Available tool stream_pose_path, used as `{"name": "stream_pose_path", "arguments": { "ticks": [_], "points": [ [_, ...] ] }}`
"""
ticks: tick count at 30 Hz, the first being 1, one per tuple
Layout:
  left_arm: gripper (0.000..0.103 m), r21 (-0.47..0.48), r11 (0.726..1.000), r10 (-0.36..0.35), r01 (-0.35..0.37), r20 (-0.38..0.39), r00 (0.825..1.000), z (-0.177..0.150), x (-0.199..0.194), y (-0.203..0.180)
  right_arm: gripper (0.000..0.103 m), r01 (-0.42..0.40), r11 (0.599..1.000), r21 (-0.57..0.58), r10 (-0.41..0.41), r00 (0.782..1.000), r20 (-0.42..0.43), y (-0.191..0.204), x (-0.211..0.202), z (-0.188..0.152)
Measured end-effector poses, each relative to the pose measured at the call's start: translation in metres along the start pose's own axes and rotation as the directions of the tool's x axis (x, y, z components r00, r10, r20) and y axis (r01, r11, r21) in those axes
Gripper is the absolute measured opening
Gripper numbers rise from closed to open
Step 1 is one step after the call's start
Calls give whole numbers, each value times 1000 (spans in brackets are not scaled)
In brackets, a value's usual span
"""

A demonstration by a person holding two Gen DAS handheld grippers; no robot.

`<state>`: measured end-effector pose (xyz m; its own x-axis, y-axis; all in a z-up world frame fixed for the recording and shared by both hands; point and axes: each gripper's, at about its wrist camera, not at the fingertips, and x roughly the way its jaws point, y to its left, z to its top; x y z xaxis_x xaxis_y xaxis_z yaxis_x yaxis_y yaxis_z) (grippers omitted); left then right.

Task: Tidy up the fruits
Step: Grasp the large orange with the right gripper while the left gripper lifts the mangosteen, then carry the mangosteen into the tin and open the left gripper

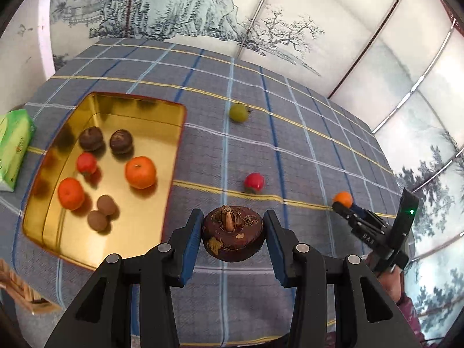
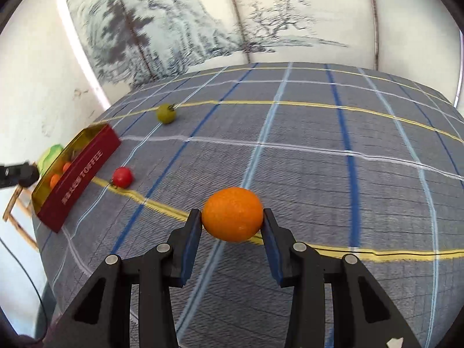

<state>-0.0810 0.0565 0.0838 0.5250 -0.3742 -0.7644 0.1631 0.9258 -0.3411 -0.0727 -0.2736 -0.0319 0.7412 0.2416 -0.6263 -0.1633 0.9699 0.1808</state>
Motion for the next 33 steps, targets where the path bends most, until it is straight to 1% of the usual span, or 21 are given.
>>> {"name": "stream_pose_path", "arguments": {
  "ticks": [7, 9, 15, 19, 26, 33],
  "points": [
    [44, -2, 999, 48, -48, 30, 998, -9, -10, 14, 38, -6, 1000, 29, 7, 1000, -6, -6, 1, 0],
    [44, 3, 997, 73, -73, 44, 996, -12, -13, 18, 38, -5, 999, 32, 6, 1000, -4, -7, 1, 0],
    [44, -6, 994, 107, -107, 57, 993, -16, -16, 31, 38, 4, 1000, 29, -4, 1000, -10, -6, 1, 0],
    [44, -21, 993, 119, -118, 59, 991, -21, -17, 44, 38, 14, 1000, 27, -13, 1000, -13, -4, 2, 0],
    [44, -67, 988, 144, -140, 60, 988, -31, -21, 76, 39, 19, 999, 26, -19, 1000, -21, -3, 4, 0],
    [44, -75, 986, 157, -151, 91, 983, -25, -22, 91, 39, 17, 1000, 22, -16, 1000, -27, -2, 6, 0]
  ]
}}
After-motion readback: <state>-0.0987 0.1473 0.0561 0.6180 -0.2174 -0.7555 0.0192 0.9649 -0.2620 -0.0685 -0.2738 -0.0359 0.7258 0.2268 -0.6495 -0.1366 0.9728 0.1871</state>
